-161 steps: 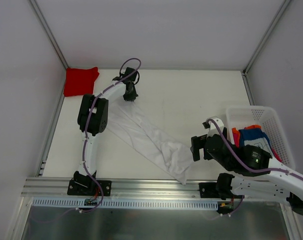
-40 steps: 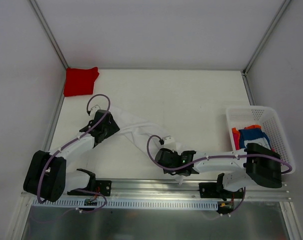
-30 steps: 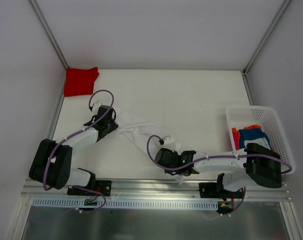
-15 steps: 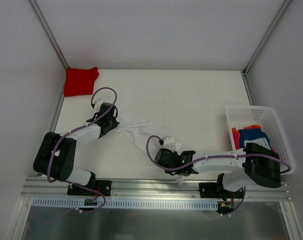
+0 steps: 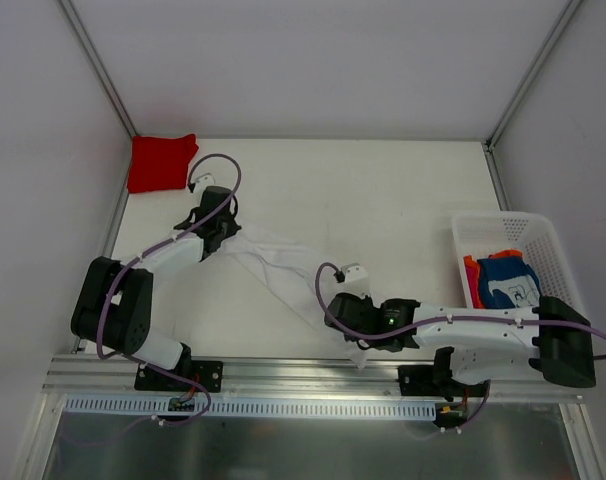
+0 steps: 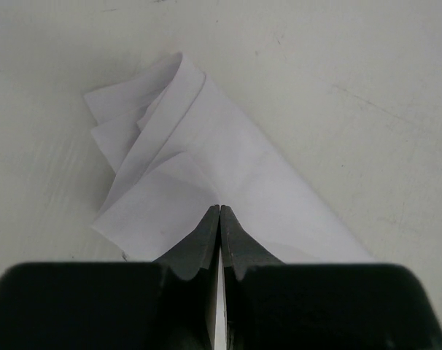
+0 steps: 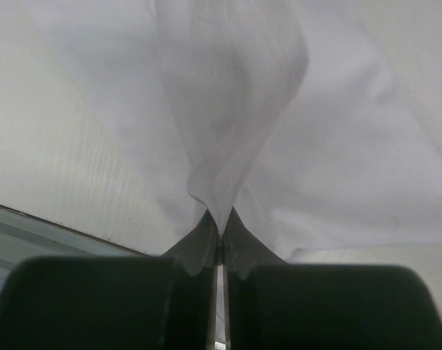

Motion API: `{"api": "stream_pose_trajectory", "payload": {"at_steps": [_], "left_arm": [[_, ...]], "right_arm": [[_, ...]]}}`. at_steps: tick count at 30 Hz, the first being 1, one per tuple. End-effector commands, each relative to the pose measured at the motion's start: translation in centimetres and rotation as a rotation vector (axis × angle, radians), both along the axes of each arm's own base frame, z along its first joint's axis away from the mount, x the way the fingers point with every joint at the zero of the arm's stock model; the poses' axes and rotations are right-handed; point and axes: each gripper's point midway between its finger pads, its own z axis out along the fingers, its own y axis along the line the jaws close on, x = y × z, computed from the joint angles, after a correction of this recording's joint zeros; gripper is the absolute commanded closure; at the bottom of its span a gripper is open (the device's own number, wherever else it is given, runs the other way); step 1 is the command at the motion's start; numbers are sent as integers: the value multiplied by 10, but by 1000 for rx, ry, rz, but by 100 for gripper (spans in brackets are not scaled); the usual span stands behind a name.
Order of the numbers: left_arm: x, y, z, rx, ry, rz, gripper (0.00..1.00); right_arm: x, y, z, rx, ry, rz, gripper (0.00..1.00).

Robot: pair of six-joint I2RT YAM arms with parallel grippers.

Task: Fold and stack the t-shirts
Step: Fold the tshirt

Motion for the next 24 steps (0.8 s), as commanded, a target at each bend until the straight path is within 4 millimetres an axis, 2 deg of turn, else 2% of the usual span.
{"api": "stream_pose_trajectory", "payload": {"at_steps": [1,12,15,18,22,24], "left_arm": [[16,2,16,40,-48,-6,100],[42,8,42,131,-109,-62,100],[58,10,50,136,-131,-90,100],[81,6,65,117,-167,-153,100],[123,-18,105,133,-254,-304,100],[130,-18,112,134,-273,-301,100]], "right_arm": [[7,-10,19,-1,-45,-29,99],[3,-26,24,-3,-46,-45,99],[0,-31,22,6,-34,-48,99],[-2,-34,18,14,-24,-48,99],[-2,-34,18,14,-28,-51,100],[-2,-33,18,12,-29,-49,99]]}}
